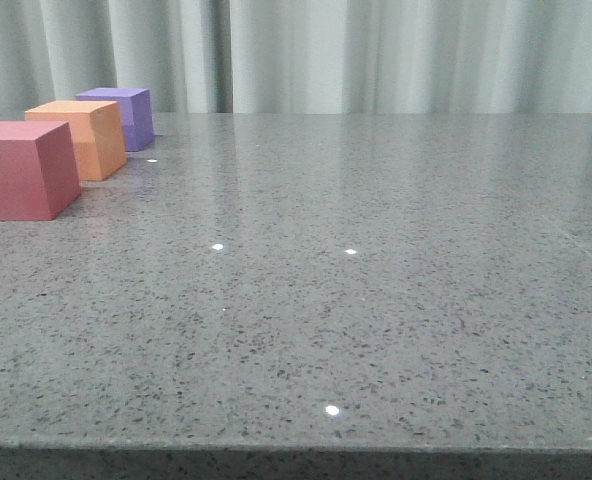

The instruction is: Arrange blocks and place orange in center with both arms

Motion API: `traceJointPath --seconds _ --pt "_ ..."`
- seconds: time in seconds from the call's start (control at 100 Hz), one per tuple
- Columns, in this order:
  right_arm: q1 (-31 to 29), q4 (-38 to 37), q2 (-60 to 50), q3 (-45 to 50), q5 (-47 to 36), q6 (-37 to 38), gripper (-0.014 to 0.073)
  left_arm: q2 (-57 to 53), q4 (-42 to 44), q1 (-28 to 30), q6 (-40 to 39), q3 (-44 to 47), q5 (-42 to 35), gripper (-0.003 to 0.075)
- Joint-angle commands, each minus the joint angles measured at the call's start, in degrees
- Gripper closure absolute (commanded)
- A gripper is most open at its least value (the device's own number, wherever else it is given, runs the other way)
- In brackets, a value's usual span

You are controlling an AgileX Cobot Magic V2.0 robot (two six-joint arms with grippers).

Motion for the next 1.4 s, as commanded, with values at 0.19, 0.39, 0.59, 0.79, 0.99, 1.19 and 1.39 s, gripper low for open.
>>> traceJointPath --seconds 0.19,0.39,0.59,0.79,0.99,1.19,1.39 --pt "-0.23 -1.27 0.04 -1.48 -4.38 -0.57 0.0663 0.06 1.87 0.16 -0.3 4.99 -15.66 0.0741" --pt "-0.23 -1.27 0.04 -1.48 -4.38 -0.57 0.0663 -3.23 3.13 1.86 -0.3 12.91 -22.32 0.0741" --pt "-0.23 -1.27 0.04 -1.48 -4.38 -0.57 0.0663 -7.93 3.13 8.55 -0.3 19.27 -22.71 0.0741" --pt "-0.23 -1.27 0.04 -1.48 -4.38 -0.57 0.0663 -12.95 2.9 11.51 -0.3 25.22 -27.41 0.0741" --pt "-0.23 -1.27 0.04 -1.48 -4.38 -0.57 0.0663 -15.2 2.9 11.51 -0.3 29.43 -29.0 0.0741" --pt "-0.23 -1.27 0.04 -1.48 -4.39 -0.57 0.0663 -15.33 2.9 11.51 -0.3 29.43 -29.51 0.0741" --pt "-0.23 -1.27 0.04 -1.48 -4.39 -0.57 0.0663 -15.33 2.9 11.51 -0.3 29.43 -29.51 0.0741"
